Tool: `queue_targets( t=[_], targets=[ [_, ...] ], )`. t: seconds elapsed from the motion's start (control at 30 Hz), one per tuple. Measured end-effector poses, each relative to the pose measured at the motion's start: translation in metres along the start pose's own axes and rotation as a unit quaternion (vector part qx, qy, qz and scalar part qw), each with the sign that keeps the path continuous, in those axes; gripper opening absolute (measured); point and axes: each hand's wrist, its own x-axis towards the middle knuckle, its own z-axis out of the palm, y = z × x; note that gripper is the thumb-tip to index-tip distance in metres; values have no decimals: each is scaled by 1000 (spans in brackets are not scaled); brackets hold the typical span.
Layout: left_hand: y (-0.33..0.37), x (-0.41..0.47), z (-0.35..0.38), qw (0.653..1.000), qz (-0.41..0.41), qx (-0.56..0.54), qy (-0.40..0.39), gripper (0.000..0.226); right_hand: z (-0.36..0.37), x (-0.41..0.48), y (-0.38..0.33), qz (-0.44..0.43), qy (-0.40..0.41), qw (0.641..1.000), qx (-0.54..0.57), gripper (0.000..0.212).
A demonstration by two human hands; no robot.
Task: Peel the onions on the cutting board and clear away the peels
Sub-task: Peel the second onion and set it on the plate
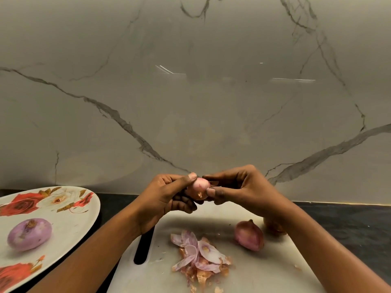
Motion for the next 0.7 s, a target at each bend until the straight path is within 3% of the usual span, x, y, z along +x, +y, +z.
queue_targets(
  t=[0.3,0.7],
  targets=[
    [1,-1,3,999,-26,30,6,49,5,-3,-2,1,-16,999,-31,41],
    [-3,0,5,997,-28,72,-16,53,17,-1,3,16,12,999,-34,24]
  ],
)
